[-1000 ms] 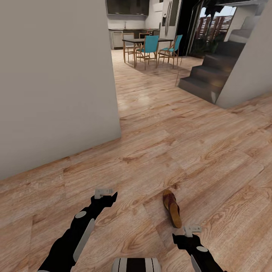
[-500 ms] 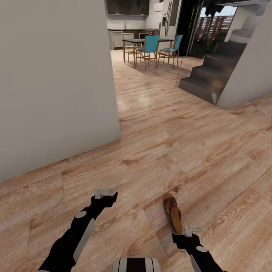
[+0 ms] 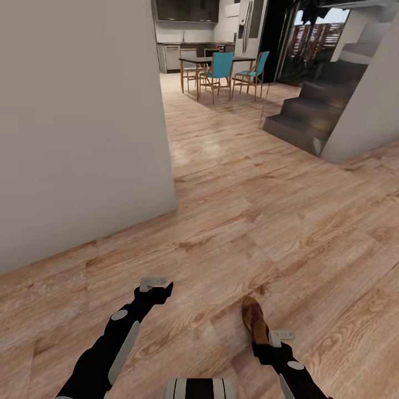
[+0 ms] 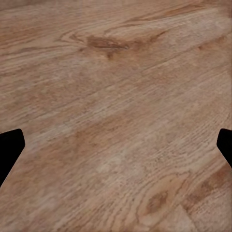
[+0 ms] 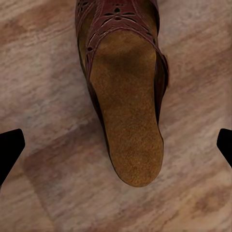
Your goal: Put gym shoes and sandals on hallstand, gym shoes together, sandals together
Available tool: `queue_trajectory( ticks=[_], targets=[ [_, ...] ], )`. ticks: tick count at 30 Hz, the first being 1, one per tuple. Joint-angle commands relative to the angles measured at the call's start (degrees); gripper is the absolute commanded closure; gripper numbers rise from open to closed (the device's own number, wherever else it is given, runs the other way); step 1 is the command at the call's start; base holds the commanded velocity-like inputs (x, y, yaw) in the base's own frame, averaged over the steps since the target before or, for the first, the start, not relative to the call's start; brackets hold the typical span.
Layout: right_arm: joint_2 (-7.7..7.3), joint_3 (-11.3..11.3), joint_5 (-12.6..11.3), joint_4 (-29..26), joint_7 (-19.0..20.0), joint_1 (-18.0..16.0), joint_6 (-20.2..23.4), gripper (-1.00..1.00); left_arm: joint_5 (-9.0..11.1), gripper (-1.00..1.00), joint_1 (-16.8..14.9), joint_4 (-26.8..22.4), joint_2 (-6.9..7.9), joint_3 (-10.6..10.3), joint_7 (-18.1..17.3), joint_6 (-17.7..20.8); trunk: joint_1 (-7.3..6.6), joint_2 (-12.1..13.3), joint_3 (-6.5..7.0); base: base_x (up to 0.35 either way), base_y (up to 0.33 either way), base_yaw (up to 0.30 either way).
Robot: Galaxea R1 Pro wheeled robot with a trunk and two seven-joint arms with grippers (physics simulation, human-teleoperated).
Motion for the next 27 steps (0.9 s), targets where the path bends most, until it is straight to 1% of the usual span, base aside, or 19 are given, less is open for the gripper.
queue_trajectory(
  ticks=[1, 8, 15, 27],
  targets=[
    [0.0, -0.01, 0.04, -0.13, -0.05, 0.0, 0.34, -1.0, 0.46, -1.0, -0.01, -0.07, 0.0, 0.0, -0.01, 0.31, -0.01, -0.02, -0.04, 0.04, 0.0, 0.0],
    [0.0, 0.01, 0.07, -0.17, -0.05, 0.01, 0.34, -1.0, 0.45, -1.0, -0.01, -0.1, 0.0, -0.05, 0.07, 0.31, -0.01, -0.02, -0.04, 0.153, 0.0, 0.0],
    [0.0, 0.01, 0.13, -0.26, -0.04, 0.0, 0.4, -1.0, 0.45, -1.0, -0.01, -0.15, 0.0, 0.03, 0.08, 0.34, -0.01, -0.02, -0.09, 0.022, 0.0, 0.0],
    [0.0, -0.06, 0.16, -0.44, -0.04, -0.01, 0.43, -1.0, 0.46, -1.0, -0.01, -0.09, 0.0, -0.02, 0.08, 0.35, 0.3, -0.18, -3.79, 0.001, 0.0, 0.0]
  ],
)
